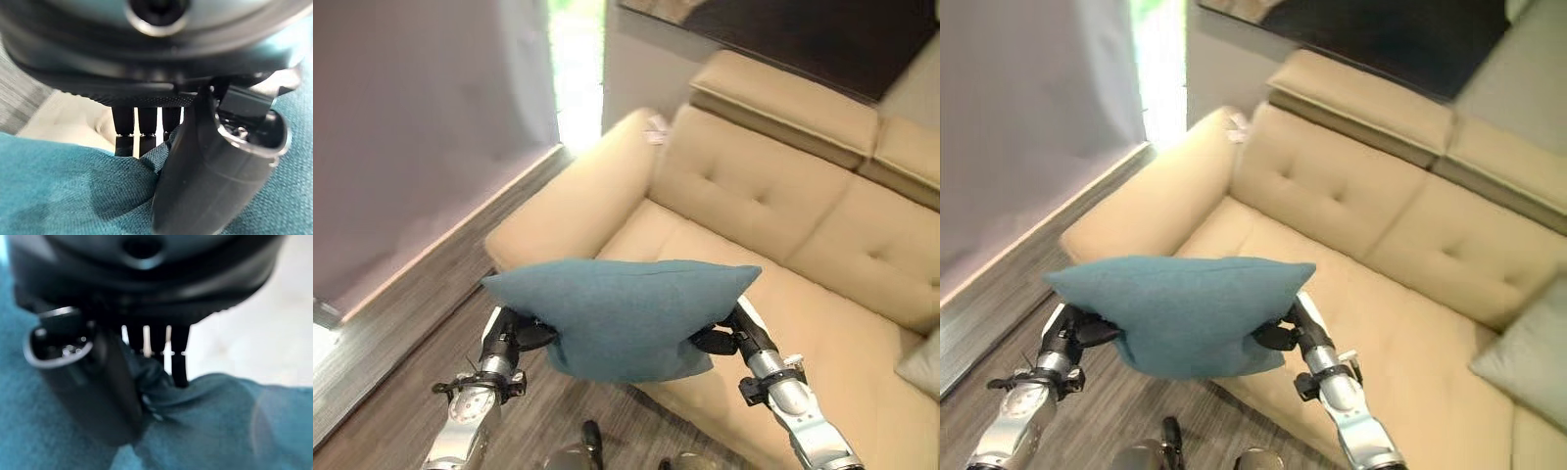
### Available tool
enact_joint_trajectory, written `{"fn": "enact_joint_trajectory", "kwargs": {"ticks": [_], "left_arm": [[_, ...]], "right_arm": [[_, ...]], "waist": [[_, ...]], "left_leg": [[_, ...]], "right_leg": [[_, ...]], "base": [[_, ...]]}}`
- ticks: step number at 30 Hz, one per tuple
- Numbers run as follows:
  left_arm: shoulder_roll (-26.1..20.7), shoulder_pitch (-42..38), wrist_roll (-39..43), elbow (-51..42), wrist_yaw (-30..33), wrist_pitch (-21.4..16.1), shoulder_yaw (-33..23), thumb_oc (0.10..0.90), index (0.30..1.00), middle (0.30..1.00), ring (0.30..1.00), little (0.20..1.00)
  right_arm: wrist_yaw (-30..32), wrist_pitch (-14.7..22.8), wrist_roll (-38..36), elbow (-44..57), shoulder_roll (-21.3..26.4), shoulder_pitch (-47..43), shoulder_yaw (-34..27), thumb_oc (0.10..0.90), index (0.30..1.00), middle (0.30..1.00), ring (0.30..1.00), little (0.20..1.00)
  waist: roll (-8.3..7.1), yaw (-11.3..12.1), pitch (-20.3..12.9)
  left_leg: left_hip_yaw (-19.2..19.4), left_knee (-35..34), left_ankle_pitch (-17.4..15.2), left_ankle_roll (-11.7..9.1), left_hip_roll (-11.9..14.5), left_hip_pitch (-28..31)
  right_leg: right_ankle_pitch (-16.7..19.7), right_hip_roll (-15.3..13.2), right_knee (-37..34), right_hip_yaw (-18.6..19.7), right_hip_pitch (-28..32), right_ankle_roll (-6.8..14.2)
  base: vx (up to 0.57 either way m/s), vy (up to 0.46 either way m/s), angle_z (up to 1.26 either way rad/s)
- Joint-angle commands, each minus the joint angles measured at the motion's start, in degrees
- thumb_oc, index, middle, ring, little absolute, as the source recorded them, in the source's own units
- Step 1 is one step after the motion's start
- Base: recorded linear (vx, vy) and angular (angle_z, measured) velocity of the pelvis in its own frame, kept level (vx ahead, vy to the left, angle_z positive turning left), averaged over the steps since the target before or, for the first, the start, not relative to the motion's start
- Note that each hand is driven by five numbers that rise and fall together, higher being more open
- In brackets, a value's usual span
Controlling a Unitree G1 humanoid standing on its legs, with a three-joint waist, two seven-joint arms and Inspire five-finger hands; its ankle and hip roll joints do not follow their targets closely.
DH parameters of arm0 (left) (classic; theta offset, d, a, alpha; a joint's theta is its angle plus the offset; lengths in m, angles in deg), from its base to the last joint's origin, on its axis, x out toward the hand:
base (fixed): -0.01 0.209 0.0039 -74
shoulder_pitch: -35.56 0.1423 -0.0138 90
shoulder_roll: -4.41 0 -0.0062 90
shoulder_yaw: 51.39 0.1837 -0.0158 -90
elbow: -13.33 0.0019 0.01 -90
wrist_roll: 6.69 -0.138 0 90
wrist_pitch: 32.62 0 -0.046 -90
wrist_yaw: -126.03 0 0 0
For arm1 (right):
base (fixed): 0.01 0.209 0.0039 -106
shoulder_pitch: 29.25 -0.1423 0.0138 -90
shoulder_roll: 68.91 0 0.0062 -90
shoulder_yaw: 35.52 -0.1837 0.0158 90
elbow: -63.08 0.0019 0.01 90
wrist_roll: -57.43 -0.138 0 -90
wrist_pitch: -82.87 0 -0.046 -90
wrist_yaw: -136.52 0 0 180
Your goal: Pick up all the scattered cushions and arrange them neatly on the sofa.
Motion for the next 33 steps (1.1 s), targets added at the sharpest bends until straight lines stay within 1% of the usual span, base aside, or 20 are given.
{"fn": "enact_joint_trajectory", "kwargs": {"ticks": [1, 2, 3, 5, 6, 7, 9, 11, 12, 14, 15, 16, 17, 19, 20, 22, 25, 28, 29, 33], "left_arm": [[3.2, -2.2, 1.3, -10.2, -4.1, -7.7, 5.9, 0.4, 0.3, 0.3, 0.3, 0.3], [3.2, -2.2, 1.3, -10.2, -4.1, -7.7, 5.9, 0.4, 0.3, 0.3, 0.3, 0.3], [3.7, -2.2, 1.0, -9.8, -4.5, -7.5, 6.5, 0.4, 0.3, 0.3, 0.3, 0.3], [4.0, -1.8, 1.0, -10.0, -5.3, -7.7, 6.6, 0.4, 0.3, 0.3, 0.3, 0.3], [4.2, -1.7, 1.1, -10.2, -6.2, -7.5, 7.2, 0.4, 0.3, 0.3, 0.3, 0.3], [4.2, -1.7, 1.1, -10.2, -6.2, -7.5, 7.2, 0.4, 0.3, 0.3, 0.3, 0.3], [4.6, -2.2, 1.2, -10.3, -6.6, -7.3, 8.1, 0.4, 0.3, 0.3, 0.3, 0.3], [4.7, -2.2, 1.2, -10.2, -6.6, -7.2, 8.2, 0.4, 0.3, 0.3, 0.3, 0.3], [5.0, -2.1, 1.3, -10.0, -6.4, -7.3, 8.2, 0.4, 0.3, 0.3, 0.3, 0.3], [5.3, -1.9, 1.2, -9.9, -6.0, -7.4, 8.2, 0.4, 0.3, 0.3, 0.3, 0.3], [5.3, -1.9, 1.2, -9.9, -6.0, -7.4, 8.2, 0.4, 0.3, 0.3, 0.3, 0.3], [5.6, -1.7, 1.3, -9.9, -5.9, -7.4, 8.2, 0.4, 0.3, 0.3, 0.3, 0.3], [5.8, -1.5, 1.4, -9.9, -5.9, -7.5, 8.3, 0.4, 0.3, 0.3, 0.3, 0.3], [5.8, -1.7, 1.4, -9.9, -5.9, -7.4, 8.3, 0.4, 0.3, 0.3, 0.3, 0.3], [5.7, -1.8, 1.1, -10.0, -5.6, -7.4, 8.1, 0.4, 0.3, 0.3, 0.3, 0.3], [5.9, -2.0, 1.1, -10.2, -5.4, -7.5, 8.0, 0.4, 0.3, 0.3, 0.3, 0.3], [6.0, -2.2, 1.2, -10.6, -5.3, -7.6, 7.9, 0.4, 0.3, 0.3, 0.3, 0.3], [6.0, -1.7, 1.2, -10.8, -5.1, -7.5, 7.7, 0.4, 0.3, 0.3, 0.3, 0.3], [6.0, -1.2, 1.3, -11.0, -5.3, -7.4, 7.7, 0.4, 0.3, 0.3, 0.3, 0.3], [5.3, -0.9, 1.4, -11.1, -5.2, -7.1, 7.5, 0.4, 0.3, 0.3, 0.3, 0.3]], "right_arm": [[-0.6, 8.6, -2.5, 6.7, -0.4, -7.7, 1.9, 0.4, 0.3, 0.3, 0.3, 0.3], [-0.6, 8.6, -2.5, 6.7, -0.4, -7.7, 1.9, 0.4, 0.3, 0.3, 0.3, 0.3], [-0.7, 8.6, -2.6, 6.5, -0.3, -6.9, 1.5, 0.4, 0.3, 0.3, 0.3, 0.3], [-0.6, 8.6, -3.0, 6.7, 0.3, -6.3, 1.1, 0.4, 0.3, 0.3, 0.3, 0.3], [-0.7, 8.7, -3.7, 7.2, 1.1, -5.3, 0.4, 0.4, 0.3, 0.3, 0.3, 0.3], [-0.7, 8.7, -3.7, 7.2, 1.1, -5.3, 0.4, 0.4, 0.3, 0.3, 0.3, 0.3], [-0.3, 8.9, -4.4, 7.7, 2.3, -4.2, -0.8, 0.4, 0.3, 0.3, 0.3, 0.3], [-0.1, 8.9, -4.6, 7.9, 2.5, -3.9, -1.1, 0.4, 0.3, 0.3, 0.3, 0.3], [-0.4, 8.5, -5.6, 8.1, 2.4, -3.1, -1.2, 0.4, 0.3, 0.3, 0.3, 0.3], [-0.6, 8.3, -5.7, 8.5, 2.5, -2.7, -1.2, 0.4, 0.3, 0.3, 0.3, 0.3], [-0.6, 8.3, -5.7, 8.6, 2.5, -2.7, -1.2, 0.4, 0.3, 0.3, 0.3, 0.3], [-0.4, 8.2, -5.5, 8.5, 2.5, -2.5, -1.3, 0.4, 0.3, 0.3, 0.3, 0.3], [-0.4, 8.3, -5.3, 8.3, 2.6, -2.2, -1.4, 0.4, 0.3, 0.3, 0.3, 0.3], [-0.2, 8.3, -5.4, 8.1, 2.6, -2.1, -1.7, 0.4, 0.3, 0.3, 0.3, 0.3], [0.2, 8.2, -5.4, 7.8, 2.4, -2.0, -1.9, 0.4, 0.3, 0.3, 0.3, 0.3], [0.6, 8.2, -5.3, 7.3, 2.3, -2.2, -2.0, 0.4, 0.3, 0.3, 0.3, 0.3], [0.6, 8.2, -5.4, 7.2, 2.4, -2.2, -2.1, 0.4, 0.3, 0.3, 0.3, 0.3], [0.2, 7.9, -5.4, 7.0, 2.4, -2.2, -1.9, 0.4, 0.3, 0.3, 0.3, 0.3], [-0.1, 7.9, -5.0, 7.2, 2.3, -2.3, -1.7, 0.4, 0.3, 0.3, 0.3, 0.3], [-0.6, 7.4, -4.5, 7.2, 1.9, -2.8, -1.2, 0.4, 0.3, 0.3, 0.3, 0.3]], "waist": [[1.42, -0.2, -7.0], [1.43, -0.2, -6.9], [1.05, -0.9, -7.0], [0.67, -1.2, -7.6], [0.01, -1.9, -8.0], [0.02, -1.9, -8.0], [-0.65, -2.5, -7.7], [-0.63, -2.6, -7.6], [-0.47, -2.2, -7.2], [-0.86, -1.4, -6.9], [-1.04, -1.5, -7.1], [-1.4, -1.3, -7.1], [-1.39, -1.2, -7.1], [-1.27, -1.1, -7.3], [-0.78, -0.5, -7.0], [-0.32, 0.2, -6.7], [0.16, 0.4, -6.6], [0.44, 1.0, -6.6], [0.82, 1.2, -7.1], [0.73, 1.5, -7.7]], "left_leg": [[-0.6, -3.6, -4.8, -7.6, 5.3, 7.6], [-0.6, -3.6, -4.8, -7.7, 5.3, 7.7], [-0.7, -3.3, -5.1, -7.8, 5.3, 8.1], [-0.4, -2.5, -5.8, -8.0, 5.1, 8.6], [0.7, 0.2, -6.0, -8.3, 5.4, 7.7], [0.7, 0.2, -6.0, -8.3, 5.4, 7.7], [0.9, 8.9, -7.0, -9.7, 8.0, 5.2], [0.6, 11.5, -6.6, -10.1, 8.9, 4.7], [-2.6, 15.7, -4.6, -10.8, 9.4, 3.2], [-7.6, 16.5, -4.9, -10.2, 7.1, 0.5], [-7.6, 16.3, -4.6, -10.1, 6.9, 0.3], [-9.6, 14.9, -5.8, -9.6, 5.4, -1.3], [-10.5, 12.9, -6.8, -9.4, 5.1, -1.5], [-12.3, 8.2, -4.8, -9.5, 4.1, -2.6], [-14.3, 3.8, -1.4, -9.7, 2.8, -4.6], [-16.2, 0.8, 1.1, -10.0, 2.0, -6.0], [-16.9, -0.9, 2.7, -10.1, 1.7, -6.2], [-17.5, -1.0, 3.0, -10.1, 1.5, -6.0], [-17.4, -2.0, 2.7, -9.5, 1.4, -4.7], [-15.9, -2.5, 2.1, -8.3, 1.3, -2.4]], "right_leg": [[12.3, 3.3, -8.1, 0.3, -1.8, 1.5], [12.4, 3.3, -8.2, 0.3, -1.8, 1.5], [12.5, 4.3, -8.8, 2.8, -1.6, 1.5], [13.7, 5.2, -12.4, 4.1, -0.2, 1.4], [14.8, 6.0, -14.7, 4.8, 0.7, 0.3], [14.8, 6.0, -14.7, 4.8, 0.7, 0.3], [14.5, 6.9, -17.5, 5.1, 3.4, -0.8], [14.3, 7.4, -18.0, 5.6, 4.3, -1.5], [13.8, 8.7, -18.8, 7.0, 5.7, -2.5], [13.5, 9.1, -19.7, 8.8, 6.4, -2.8], [13.6, 8.9, -19.7, 8.8, 6.1, -2.8], [13.6, 8.8, -20.2, 9.8, 6.5, -2.6], [13.4, 9.1, -20.5, 10.4, 7.0, -2.3], [13.5, 9.3, -20.7, 11.5, 7.0, -2.0], [13.2, 10.3, -21.1, 13.2, 7.7, -1.9], [12.7, 11.1, -21.3, 14.6, 8.4, -1.9], [11.9, 11.7, -21.0, 16.0, 9.3, -2.2], [10.7, 12.0, -20.1, 18.1, 10.2, -2.6], [9.8, 11.9, -19.4, 18.9, 10.9, -2.6], [8.5, 11.1, -15.3, 20.2, 10.7, -2.3]], "base": [[0.12, -0.062, -0.45], [0.18, -0.134, -0.13], [0.12, -0.103, -0.05], [0.14, -0.185, 0.02], [0.06, -0.178, 0.07], [0.05, -0.209, 0.04], [0.08, -0.173, 0.01], [0.08, -0.101, -0.1], [0.12, -0.093, -0.29], [0.07, -0.045, -0.5], [0.05, -0.016, -0.51], [0.08, -0.006, -0.44], [0.12, 0.005, -0.29], [0.12, 0.035, -0.3], [0.15, 0.045, -0.37], [0.12, 0.033, -0.33], [0.13, 0.047, -0.72], [0.2, 0.111, -0.29], [0.22, 0.125, -0.61], [0.2, 0.136, -0.41]]}}
